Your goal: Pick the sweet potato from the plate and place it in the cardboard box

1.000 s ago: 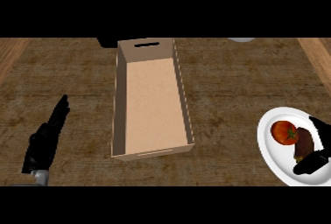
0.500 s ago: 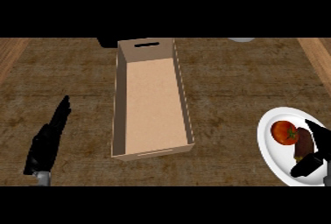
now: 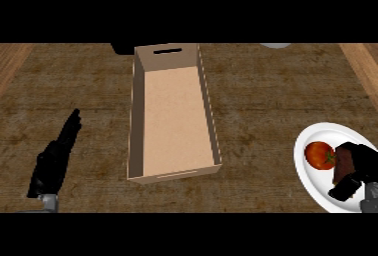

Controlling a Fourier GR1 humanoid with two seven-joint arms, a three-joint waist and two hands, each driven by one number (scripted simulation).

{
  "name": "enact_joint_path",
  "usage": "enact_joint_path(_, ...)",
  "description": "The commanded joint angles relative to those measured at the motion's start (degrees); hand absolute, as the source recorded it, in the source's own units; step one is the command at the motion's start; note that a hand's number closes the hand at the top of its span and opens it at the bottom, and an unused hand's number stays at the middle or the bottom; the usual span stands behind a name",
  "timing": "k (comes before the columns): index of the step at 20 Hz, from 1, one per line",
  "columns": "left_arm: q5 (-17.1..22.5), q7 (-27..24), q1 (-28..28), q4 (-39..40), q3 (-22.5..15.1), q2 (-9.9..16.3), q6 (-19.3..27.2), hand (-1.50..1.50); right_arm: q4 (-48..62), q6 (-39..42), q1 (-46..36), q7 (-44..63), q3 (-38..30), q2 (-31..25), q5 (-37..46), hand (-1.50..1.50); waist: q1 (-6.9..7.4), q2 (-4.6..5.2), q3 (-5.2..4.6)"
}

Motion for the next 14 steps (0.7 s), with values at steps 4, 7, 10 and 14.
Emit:
enact_joint_path(4, -1.8, -0.4, -1.9, 1.4, 0.6, -1.3, 0.6, 0.00, 0.2, -4.3, -1.2, -3.5, 0.1, -2.8, 6.8, 1.50, -0.11, 0.04, 0.07)
enact_joint_path(7, 0.4, -1.3, -1.6, 2.3, 3.4, 0.7, -2.0, 0.00, -7.5, -5.6, 1.7, 0.9, 2.6, 1.3, 9.0, 1.50, -0.43, -0.03, 0.04)
enact_joint_path(10, 0.0, 0.8, 0.5, -1.2, 2.1, 0.1, -1.1, 0.00, -17.2, -11.4, 7.5, 10.8, 13.2, 12.6, 16.6, 1.50, -0.88, -0.48, -0.02)
enact_joint_path(14, -0.8, -1.4, 1.0, 1.1, 1.7, -0.2, -1.1, 0.00, -26.5, -11.7, 11.3, 22.2, 26.0, 21.1, 27.2, 1.50, -1.11, -0.50, -0.10)
